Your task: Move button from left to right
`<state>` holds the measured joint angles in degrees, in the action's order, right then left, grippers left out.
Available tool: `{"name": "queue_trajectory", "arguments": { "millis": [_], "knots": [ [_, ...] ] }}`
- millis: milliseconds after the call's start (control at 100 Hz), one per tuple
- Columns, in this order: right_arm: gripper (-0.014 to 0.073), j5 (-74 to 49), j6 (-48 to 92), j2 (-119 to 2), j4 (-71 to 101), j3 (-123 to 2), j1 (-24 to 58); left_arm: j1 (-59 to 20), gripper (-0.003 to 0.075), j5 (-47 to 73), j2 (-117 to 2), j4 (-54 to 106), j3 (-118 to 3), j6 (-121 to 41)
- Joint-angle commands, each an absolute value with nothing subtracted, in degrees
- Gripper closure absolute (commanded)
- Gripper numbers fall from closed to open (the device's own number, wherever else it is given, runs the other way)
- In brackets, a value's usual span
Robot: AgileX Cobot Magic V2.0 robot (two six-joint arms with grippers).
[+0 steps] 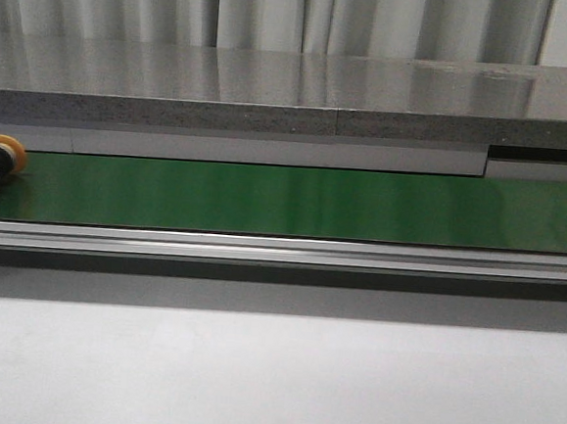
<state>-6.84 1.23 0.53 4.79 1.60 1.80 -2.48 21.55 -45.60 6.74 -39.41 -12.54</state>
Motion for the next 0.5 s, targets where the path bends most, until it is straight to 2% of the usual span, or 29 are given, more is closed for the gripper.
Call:
{"name": "queue_trajectory", "arguments": {
  "millis": [0, 290, 490],
  "knots": [
    [0.0660, -2.0, 1.4, 1.2, 4.3, 0.5, 1.8, -3.0, 0.0090, 14.2, -39.1, 7.5, -36.1, -12.4],
    [0.0660, -2.0, 1.4, 1.2, 4.3, 0.5, 1.8, -3.0, 0.0090, 11.6, -21.2, 7.5, -23.0, -12.4],
    [0.0660, -2.0, 1.4, 1.2, 4.3, 0.5, 1.8, -3.0, 0.0090, 10.1, -16.5, 7.5, -17.6, -12.4]
  ]
}}
